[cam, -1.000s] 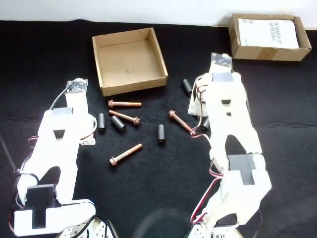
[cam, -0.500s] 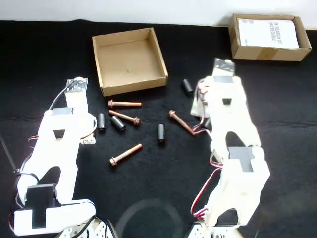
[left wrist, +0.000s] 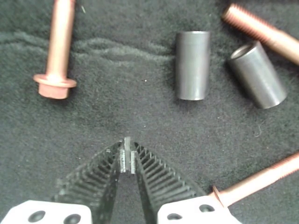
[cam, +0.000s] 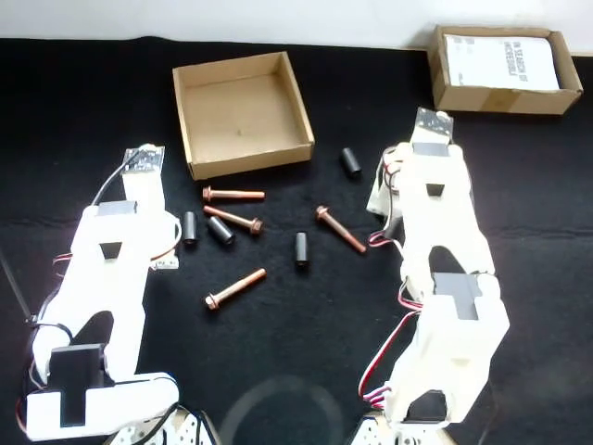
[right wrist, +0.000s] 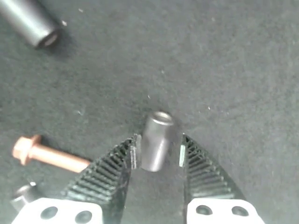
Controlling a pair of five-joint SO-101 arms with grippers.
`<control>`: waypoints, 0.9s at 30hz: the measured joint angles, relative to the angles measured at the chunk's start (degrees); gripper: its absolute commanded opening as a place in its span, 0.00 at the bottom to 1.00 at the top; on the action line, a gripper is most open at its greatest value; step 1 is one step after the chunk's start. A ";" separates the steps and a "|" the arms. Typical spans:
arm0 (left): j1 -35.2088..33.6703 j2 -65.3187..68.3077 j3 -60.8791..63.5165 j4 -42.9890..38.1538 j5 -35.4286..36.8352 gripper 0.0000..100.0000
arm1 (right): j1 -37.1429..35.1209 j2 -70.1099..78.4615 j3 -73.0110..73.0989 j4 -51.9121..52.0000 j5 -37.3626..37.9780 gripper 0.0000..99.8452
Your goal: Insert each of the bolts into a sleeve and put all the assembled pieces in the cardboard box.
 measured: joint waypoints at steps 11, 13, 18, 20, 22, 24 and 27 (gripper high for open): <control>0.00 0.00 0.00 0.00 0.00 0.03 | -0.79 7.21 -1.23 -0.70 0.00 0.13; 0.00 0.00 0.00 0.00 0.00 0.03 | -0.79 8.70 -2.11 -0.70 0.00 0.13; 0.00 0.00 0.00 0.00 0.00 0.03 | -0.62 9.32 -2.46 -0.70 0.00 0.00; 0.00 0.00 0.00 -0.70 0.00 0.03 | -0.35 9.67 -2.55 -0.62 0.00 0.01; 0.00 0.00 0.00 -0.70 0.00 0.03 | -0.26 9.85 -2.73 -0.62 0.00 0.01; 0.00 0.00 0.00 -0.70 0.00 0.03 | 0.09 9.85 -2.81 -0.35 0.00 0.01; 0.00 0.00 0.00 -0.70 0.00 0.03 | 0.70 10.29 -5.10 2.37 0.00 0.01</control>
